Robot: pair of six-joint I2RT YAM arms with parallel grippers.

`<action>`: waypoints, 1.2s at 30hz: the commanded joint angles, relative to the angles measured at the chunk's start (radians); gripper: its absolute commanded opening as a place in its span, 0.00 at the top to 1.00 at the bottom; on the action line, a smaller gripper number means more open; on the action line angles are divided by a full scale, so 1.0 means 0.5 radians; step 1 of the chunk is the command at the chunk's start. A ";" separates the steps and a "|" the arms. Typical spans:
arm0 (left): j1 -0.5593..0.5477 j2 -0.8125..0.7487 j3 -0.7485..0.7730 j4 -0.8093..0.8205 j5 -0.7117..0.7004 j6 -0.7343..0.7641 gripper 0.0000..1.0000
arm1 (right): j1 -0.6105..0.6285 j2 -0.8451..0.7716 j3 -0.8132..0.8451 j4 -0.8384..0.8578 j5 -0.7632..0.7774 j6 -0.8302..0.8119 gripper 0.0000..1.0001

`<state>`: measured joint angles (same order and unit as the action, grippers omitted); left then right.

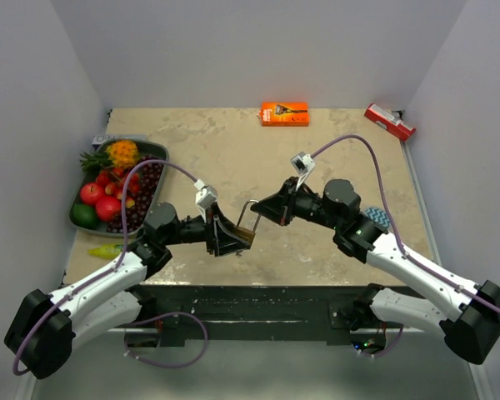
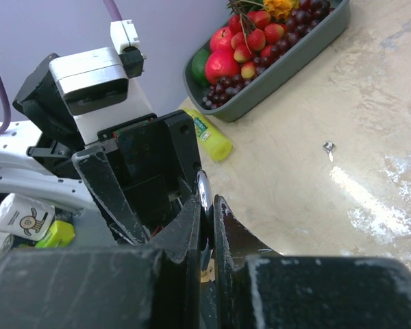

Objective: Unlock with the key

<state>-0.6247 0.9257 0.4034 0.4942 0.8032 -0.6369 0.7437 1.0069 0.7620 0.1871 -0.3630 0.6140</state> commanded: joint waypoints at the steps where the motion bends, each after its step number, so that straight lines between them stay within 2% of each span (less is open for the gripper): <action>1: -0.012 0.017 -0.034 0.134 0.060 -0.009 0.54 | -0.024 -0.035 0.028 0.264 -0.016 0.082 1.00; 5: -0.009 0.017 -0.034 0.135 0.056 -0.009 0.72 | -0.027 -0.017 0.035 0.267 -0.010 0.082 1.00; 7: -0.009 0.023 -0.037 0.131 0.056 -0.006 0.76 | -0.027 -0.020 0.031 0.258 0.002 0.079 1.00; 12: -0.012 0.023 -0.037 0.098 0.014 0.004 1.00 | -0.027 -0.056 0.050 0.169 0.124 0.036 1.00; 19: -0.012 0.072 0.180 -0.359 -0.348 0.188 1.00 | -0.027 -0.014 0.160 -0.180 0.453 -0.071 1.00; 23: -0.027 0.140 0.285 -0.531 -0.520 0.224 1.00 | 0.016 0.054 0.200 -0.242 0.649 -0.062 1.00; 27: -0.097 0.216 0.368 -0.663 -0.738 0.267 1.00 | 0.193 0.146 0.322 -0.359 1.148 -0.084 1.00; 31: -0.177 0.305 0.475 -0.813 -0.943 0.286 1.00 | 0.326 0.339 0.461 -0.490 1.504 -0.068 1.00; 36: -0.190 0.367 0.528 -0.933 -1.201 0.277 1.00 | 0.347 0.471 0.538 -0.534 1.698 -0.013 1.00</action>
<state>-0.7227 1.0931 0.6113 0.0891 0.3840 -0.4717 0.8989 1.2297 0.9546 -0.1055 0.3149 0.5919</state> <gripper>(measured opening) 0.274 0.073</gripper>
